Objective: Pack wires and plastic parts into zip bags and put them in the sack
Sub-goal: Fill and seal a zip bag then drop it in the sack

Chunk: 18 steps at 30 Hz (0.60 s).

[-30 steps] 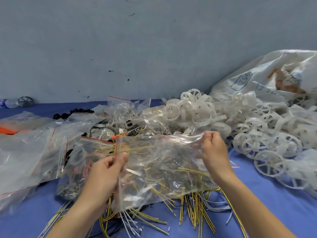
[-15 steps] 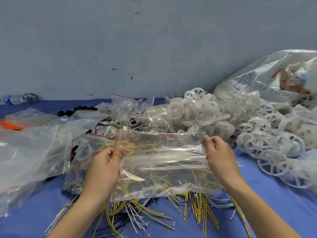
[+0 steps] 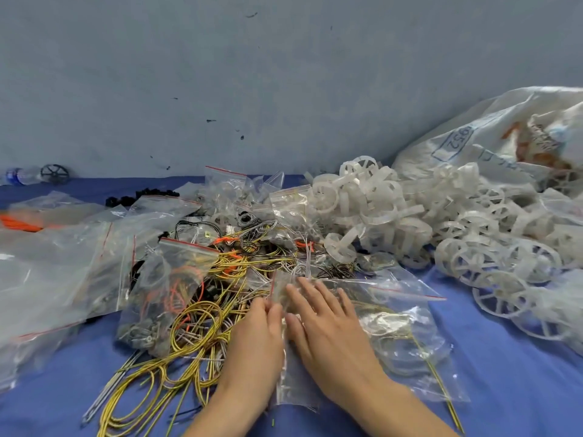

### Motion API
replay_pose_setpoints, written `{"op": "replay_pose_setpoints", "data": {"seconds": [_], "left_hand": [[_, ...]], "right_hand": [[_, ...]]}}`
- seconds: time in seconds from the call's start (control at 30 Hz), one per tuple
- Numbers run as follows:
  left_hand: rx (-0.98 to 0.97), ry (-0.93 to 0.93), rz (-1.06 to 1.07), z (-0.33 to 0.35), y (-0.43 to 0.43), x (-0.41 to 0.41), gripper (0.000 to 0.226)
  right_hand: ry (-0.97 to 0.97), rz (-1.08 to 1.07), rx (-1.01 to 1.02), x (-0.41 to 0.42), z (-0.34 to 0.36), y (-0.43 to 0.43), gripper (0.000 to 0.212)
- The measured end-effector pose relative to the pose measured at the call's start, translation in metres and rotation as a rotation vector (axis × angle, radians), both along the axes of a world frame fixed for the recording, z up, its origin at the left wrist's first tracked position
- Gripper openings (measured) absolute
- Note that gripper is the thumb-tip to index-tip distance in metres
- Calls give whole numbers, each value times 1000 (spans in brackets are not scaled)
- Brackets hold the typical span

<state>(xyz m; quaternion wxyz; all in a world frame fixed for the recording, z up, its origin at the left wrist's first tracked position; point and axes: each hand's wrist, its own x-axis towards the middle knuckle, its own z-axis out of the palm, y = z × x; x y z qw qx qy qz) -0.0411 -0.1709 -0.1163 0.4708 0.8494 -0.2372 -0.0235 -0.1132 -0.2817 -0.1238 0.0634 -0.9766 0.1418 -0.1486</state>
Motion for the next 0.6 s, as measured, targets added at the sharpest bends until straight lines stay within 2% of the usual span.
{"op": "replay_pose_setpoints", "data": {"seconds": [0.03, 0.23, 0.33, 0.4, 0.47, 0.53, 0.6], "left_hand": [[14, -21, 14, 1, 3, 3, 25], [19, -33, -4, 10, 21, 15, 25], [-5, 0, -68, 12, 19, 9, 24], [-45, 21, -97, 12, 14, 5, 26], [-74, 62, -137, 11, 7, 0, 26], [-116, 167, -206, 11, 1, -6, 26], [-224, 415, -272, 14, -3, -12, 30]], "right_hand": [[53, -25, -13, -1, -7, -13, 57], [68, -235, 50, -31, -13, -90, 73], [48, -332, 55, -45, -4, -103, 60], [-192, -283, 1, -48, 8, -92, 47], [-423, -157, 52, -46, 24, -67, 32], [-371, -30, 215, -44, 34, -37, 28], [-247, 48, 312, -43, 29, -16, 33]]}}
